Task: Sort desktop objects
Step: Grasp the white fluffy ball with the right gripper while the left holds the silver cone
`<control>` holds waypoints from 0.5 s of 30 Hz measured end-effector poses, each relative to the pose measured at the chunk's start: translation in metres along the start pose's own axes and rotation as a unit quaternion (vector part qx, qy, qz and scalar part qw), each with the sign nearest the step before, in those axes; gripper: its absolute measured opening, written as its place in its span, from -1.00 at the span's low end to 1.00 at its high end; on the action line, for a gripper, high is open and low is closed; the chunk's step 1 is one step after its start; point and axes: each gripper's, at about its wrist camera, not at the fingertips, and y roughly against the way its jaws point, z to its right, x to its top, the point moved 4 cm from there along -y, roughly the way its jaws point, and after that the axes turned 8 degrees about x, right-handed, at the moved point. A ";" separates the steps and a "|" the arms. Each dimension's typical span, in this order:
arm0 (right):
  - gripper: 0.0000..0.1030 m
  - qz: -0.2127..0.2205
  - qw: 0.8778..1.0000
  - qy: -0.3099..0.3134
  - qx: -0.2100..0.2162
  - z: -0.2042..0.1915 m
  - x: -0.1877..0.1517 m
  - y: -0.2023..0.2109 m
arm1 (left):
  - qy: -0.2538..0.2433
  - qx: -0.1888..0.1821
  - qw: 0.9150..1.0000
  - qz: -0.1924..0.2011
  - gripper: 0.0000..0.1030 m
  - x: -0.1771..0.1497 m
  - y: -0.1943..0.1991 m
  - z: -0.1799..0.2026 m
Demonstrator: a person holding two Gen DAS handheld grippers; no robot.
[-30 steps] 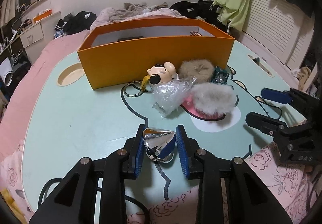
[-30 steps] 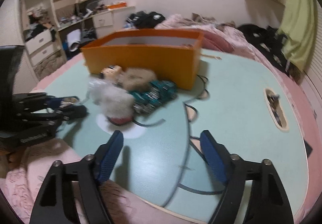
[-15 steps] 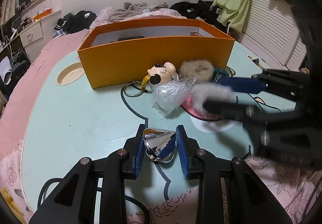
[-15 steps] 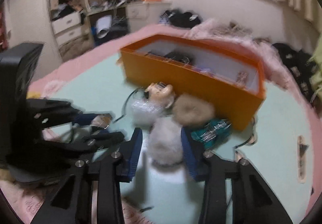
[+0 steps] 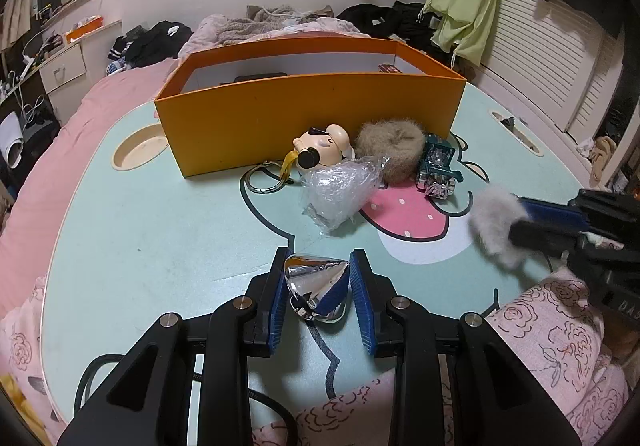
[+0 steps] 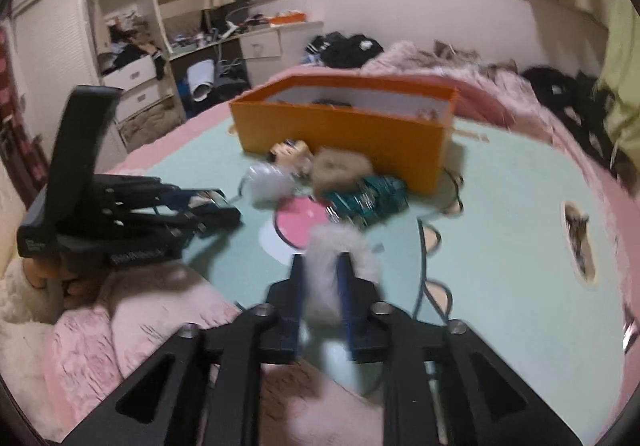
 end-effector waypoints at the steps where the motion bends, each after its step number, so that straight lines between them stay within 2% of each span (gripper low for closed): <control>1: 0.14 0.008 1.000 -0.005 -0.001 0.001 0.000 0.000 | 0.000 0.000 1.000 0.000 -0.39 0.000 0.000 0.000; 2: 0.39 0.011 1.000 -0.005 -0.006 0.001 0.000 0.001 | 0.000 0.000 1.000 0.000 -0.39 0.000 0.000 0.000; 3: 0.45 0.012 1.000 -0.003 -0.015 -0.001 0.001 0.000 | 0.001 0.000 1.000 0.000 -0.39 0.000 0.000 0.000; 8: 0.45 0.005 0.998 0.004 -0.056 0.000 0.004 -0.005 | 0.001 0.000 1.000 0.000 -0.39 0.000 0.000 0.000; 15: 0.45 0.045 0.994 -0.038 -0.097 0.024 0.010 0.009 | 0.000 0.000 1.000 0.000 -0.39 0.000 0.001 0.000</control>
